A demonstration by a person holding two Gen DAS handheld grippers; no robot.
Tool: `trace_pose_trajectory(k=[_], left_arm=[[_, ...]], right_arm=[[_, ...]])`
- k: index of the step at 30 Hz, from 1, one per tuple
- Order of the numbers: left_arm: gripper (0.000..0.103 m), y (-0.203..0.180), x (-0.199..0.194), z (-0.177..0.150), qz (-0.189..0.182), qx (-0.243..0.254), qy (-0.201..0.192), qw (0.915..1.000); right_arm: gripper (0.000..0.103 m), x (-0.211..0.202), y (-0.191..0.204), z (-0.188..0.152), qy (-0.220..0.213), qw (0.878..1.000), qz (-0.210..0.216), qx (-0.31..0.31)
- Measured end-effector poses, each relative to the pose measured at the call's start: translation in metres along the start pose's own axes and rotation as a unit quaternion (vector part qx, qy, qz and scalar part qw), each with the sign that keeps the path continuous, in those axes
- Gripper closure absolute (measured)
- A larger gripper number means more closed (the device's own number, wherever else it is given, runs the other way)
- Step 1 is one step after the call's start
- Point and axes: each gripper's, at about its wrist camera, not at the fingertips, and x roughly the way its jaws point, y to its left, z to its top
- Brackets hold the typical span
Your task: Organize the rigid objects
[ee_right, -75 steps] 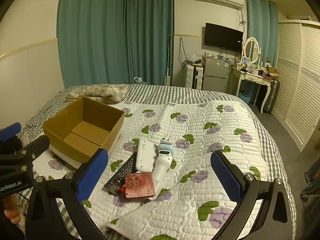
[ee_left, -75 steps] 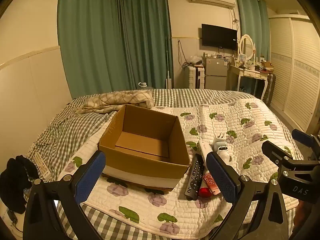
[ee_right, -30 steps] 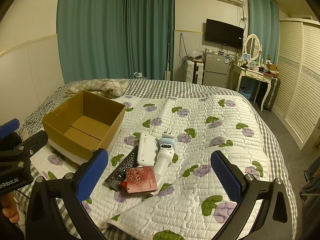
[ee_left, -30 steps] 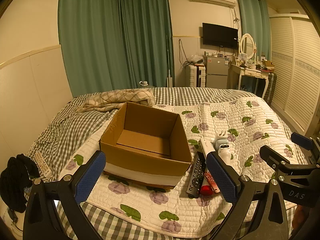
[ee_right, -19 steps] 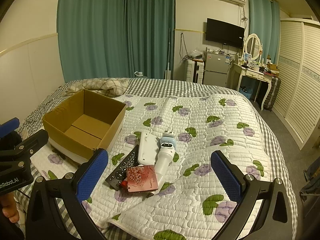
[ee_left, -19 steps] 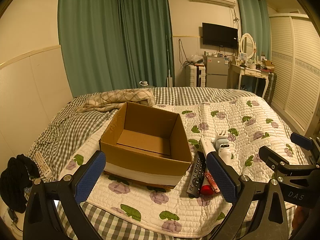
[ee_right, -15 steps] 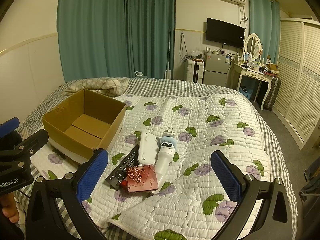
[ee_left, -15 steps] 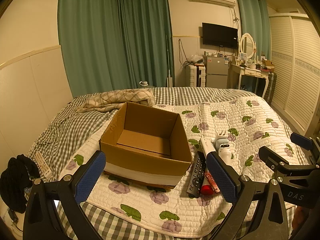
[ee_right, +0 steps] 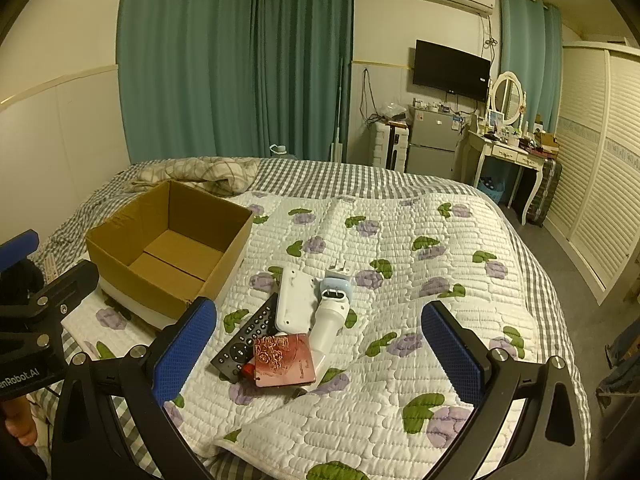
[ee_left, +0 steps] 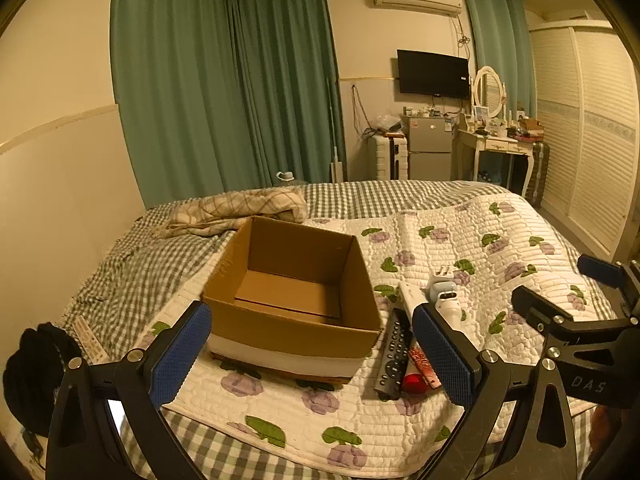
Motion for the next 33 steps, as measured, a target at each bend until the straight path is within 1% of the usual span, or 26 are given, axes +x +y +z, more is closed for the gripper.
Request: trace_pose_trajectory(k=[5, 7, 8, 9, 11, 15, 17, 19, 21, 22, 23, 24, 26, 27, 28, 29, 30, 32, 33], left_arm=[[0.001, 0.012, -0.002, 0.012, 0.001, 0.001, -0.005, 1.0], [0.002, 0.017, 0.0, 0.017, 0.015, 0.015, -0.008, 0.9997], [0.002, 0.024, 0.004, 0.021, 0.028, 0.025, -0.004, 0.9993], [0.002, 0.028, 0.007, 0.023, 0.03, 0.028, 0.001, 0.9992], [0.002, 0.048, 0.021, 0.03, 0.032, 0.024, 0.021, 0.999], [0.002, 0.078, 0.053, 0.035, 0.059, 0.02, 0.062, 0.9961], [0.003, 0.091, 0.075, 0.035, 0.075, 0.023, 0.09, 0.9929], [0.003, 0.098, 0.093, 0.031, 0.081, 0.031, 0.113, 0.9898], [0.007, 0.107, 0.115, 0.03, 0.083, 0.027, 0.14, 0.9863], [0.013, 0.108, 0.119, 0.029, 0.082, 0.024, 0.147, 0.9855], [0.021, 0.11, 0.127, 0.029, 0.075, 0.019, 0.158, 0.9844], [0.026, 0.11, 0.135, 0.027, 0.063, 0.017, 0.173, 0.9828], [0.048, 0.107, 0.145, 0.025, 0.049, 0.024, 0.193, 0.9796], [0.054, 0.105, 0.15, 0.023, 0.045, 0.03, 0.202, 0.9779], [0.065, 0.103, 0.154, 0.022, 0.04, 0.035, 0.211, 0.9761], [0.074, 0.101, 0.157, 0.021, 0.031, 0.037, 0.217, 0.9749], [0.078, 0.101, 0.159, 0.021, 0.024, 0.039, 0.223, 0.9738], [0.093, 0.096, 0.162, 0.022, 0.017, 0.052, 0.23, 0.9716], [0.094, 0.092, 0.164, 0.022, 0.017, 0.059, 0.232, 0.9707]], right_arm=[[0.0, 0.002, -0.001, 0.011, -0.01, 1.0, 0.0, -0.006], [0.0, 0.005, -0.001, 0.017, -0.01, 1.0, 0.0, -0.012], [0.0, 0.007, -0.002, 0.019, -0.01, 1.0, -0.001, -0.014], [0.0, 0.01, -0.003, 0.022, -0.008, 1.0, -0.002, -0.016], [0.0, 0.016, -0.006, 0.024, -0.004, 1.0, -0.005, -0.019], [0.0, 0.036, -0.011, 0.023, 0.015, 1.0, -0.01, -0.018], [0.0, 0.05, -0.013, 0.019, 0.031, 0.999, -0.011, -0.016], [0.0, 0.064, -0.014, 0.016, 0.044, 0.999, -0.01, -0.018], [0.0, 0.075, -0.013, 0.013, 0.054, 0.998, -0.008, -0.02], [0.0, 0.083, -0.013, 0.011, 0.06, 0.998, -0.008, -0.022], [0.0, 0.087, -0.012, 0.01, 0.064, 0.998, -0.007, -0.023], [0.0, 0.091, -0.012, 0.008, 0.068, 0.997, -0.007, -0.023], [0.0, 0.102, -0.012, 0.006, 0.079, 0.997, -0.008, -0.024], [0.0, 0.107, -0.013, 0.004, 0.084, 0.996, -0.008, -0.025], [0.0, 0.11, -0.013, 0.003, 0.088, 0.996, -0.009, -0.025], [0.0, 0.114, -0.013, 0.001, 0.092, 0.995, -0.009, -0.024], [0.0, 0.118, -0.014, -0.001, 0.095, 0.995, -0.008, -0.023], [0.0, 0.125, -0.015, -0.005, 0.105, 0.994, -0.007, -0.022], [0.0, 0.128, -0.016, -0.007, 0.109, 0.994, -0.006, -0.022]])
